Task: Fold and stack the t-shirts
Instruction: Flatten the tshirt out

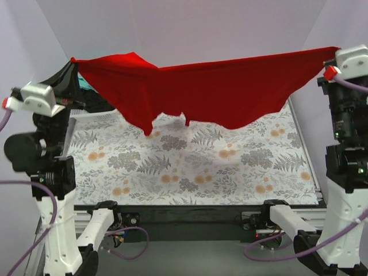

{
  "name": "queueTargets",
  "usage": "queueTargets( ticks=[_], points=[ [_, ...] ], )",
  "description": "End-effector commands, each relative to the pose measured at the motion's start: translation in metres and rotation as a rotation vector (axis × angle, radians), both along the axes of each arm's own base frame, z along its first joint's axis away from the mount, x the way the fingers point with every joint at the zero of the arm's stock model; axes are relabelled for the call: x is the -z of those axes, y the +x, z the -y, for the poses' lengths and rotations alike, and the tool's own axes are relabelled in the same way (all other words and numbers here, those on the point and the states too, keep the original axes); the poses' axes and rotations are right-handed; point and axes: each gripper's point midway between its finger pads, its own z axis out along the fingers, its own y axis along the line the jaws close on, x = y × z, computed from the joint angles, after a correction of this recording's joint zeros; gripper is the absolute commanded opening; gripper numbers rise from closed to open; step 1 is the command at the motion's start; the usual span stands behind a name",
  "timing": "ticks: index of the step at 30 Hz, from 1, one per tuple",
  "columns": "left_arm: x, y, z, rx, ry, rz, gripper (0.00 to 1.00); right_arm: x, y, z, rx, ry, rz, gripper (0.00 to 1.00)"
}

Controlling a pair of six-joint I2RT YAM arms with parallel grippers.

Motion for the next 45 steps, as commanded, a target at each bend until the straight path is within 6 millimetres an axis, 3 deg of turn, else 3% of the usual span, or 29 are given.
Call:
queueTargets(
  ticks=[1,4,5,9,10,13,14,15,16,17,20,21,22,23,24,25,26,28,29,31,32,37,45],
  points=[
    [-0.046,-0.048,-0.008,-0.078,0.038,0.187,0.0,-0.038,-0.038,0.017,0.088,-0.017,0.153,0.01],
    [-0.063,-0.041,-0.023,-0.16,0.028,0.181,0.0,-0.049,-0.045,0.016,0.095,-0.058,0.181,0.01],
    [-0.071,-0.032,-0.024,-0.173,0.037,0.185,0.0,-0.047,-0.037,0.015,0.094,-0.071,0.169,0.01],
    [-0.044,0.016,-0.016,-0.145,0.126,0.091,0.0,-0.028,-0.001,0.01,0.081,-0.118,0.112,0.01],
    [-0.037,0.026,-0.016,-0.138,0.128,0.068,0.0,-0.011,0.015,0.007,0.066,-0.128,0.066,0.01],
    [0.01,0.072,-0.007,-0.07,0.159,-0.069,0.0,0.024,0.047,-0.002,0.022,-0.163,-0.013,0.01],
    [0.026,0.082,-0.003,-0.048,0.176,-0.105,0.0,0.056,0.066,-0.009,-0.016,-0.18,-0.08,0.01],
    [0.062,0.1,-0.001,-0.024,0.184,-0.177,0.0,0.073,0.075,-0.011,-0.031,-0.186,-0.112,0.01],
    [0.08,0.106,0.005,0.012,0.199,-0.21,0.0,0.09,0.083,-0.013,-0.043,-0.196,-0.146,0.01],
    [0.09,0.111,0.008,0.029,0.207,-0.21,0.0,0.131,0.098,-0.02,-0.081,-0.207,-0.224,0.01],
    [0.168,0.139,0.02,0.122,0.215,-0.362,0.0,0.192,0.116,-0.028,-0.136,-0.241,-0.327,0.01],
    [0.183,0.144,0.022,0.141,0.222,-0.38,0.0,0.228,0.125,-0.03,-0.149,-0.247,-0.382,0.01],
    [0.222,0.157,0.025,0.165,0.213,-0.458,0.0,0.245,0.129,-0.03,-0.153,-0.254,-0.408,0.01],
    [0.237,0.163,0.028,0.18,0.206,-0.488,0.0,0.265,0.137,-0.031,-0.164,-0.267,-0.44,0.01],
    [0.249,0.17,0.03,0.191,0.207,-0.503,0.0,0.297,0.142,-0.032,-0.172,-0.272,-0.499,0.01],
    [0.279,0.184,0.032,0.205,0.203,-0.57,0.0,0.303,0.148,-0.032,-0.172,-0.277,-0.488,0.01],
    [0.295,0.192,0.031,0.197,0.202,-0.598,0.0,0.327,0.157,-0.034,-0.186,-0.286,-0.538,0.01],
    [0.324,0.207,0.03,0.187,0.208,-0.657,0.0,0.352,0.168,-0.033,-0.188,-0.289,-0.571,0.01],
    [0.348,0.217,0.045,0.219,0.222,-0.705,0.0,0.374,0.177,-0.033,-0.19,-0.292,-0.62,0.01],
    [0.364,0.227,0.053,0.217,0.241,-0.727,0.0,0.387,0.189,-0.032,-0.183,-0.293,-0.65,0.01],
    [0.378,0.238,0.055,0.215,0.241,-0.749,0.0,0.407,0.196,-0.029,-0.176,-0.292,-0.699,0.01],
    [0.4,0.269,0.067,0.195,0.259,-0.774,0.0,0.432,0.218,-0.025,-0.157,-0.318,-0.759,0.01],
    [0.375,0.328,0.082,0.214,0.226,-0.622,0.0,0.451,0.257,-0.002,-0.021,-0.327,-0.782,0.01]
  ],
)
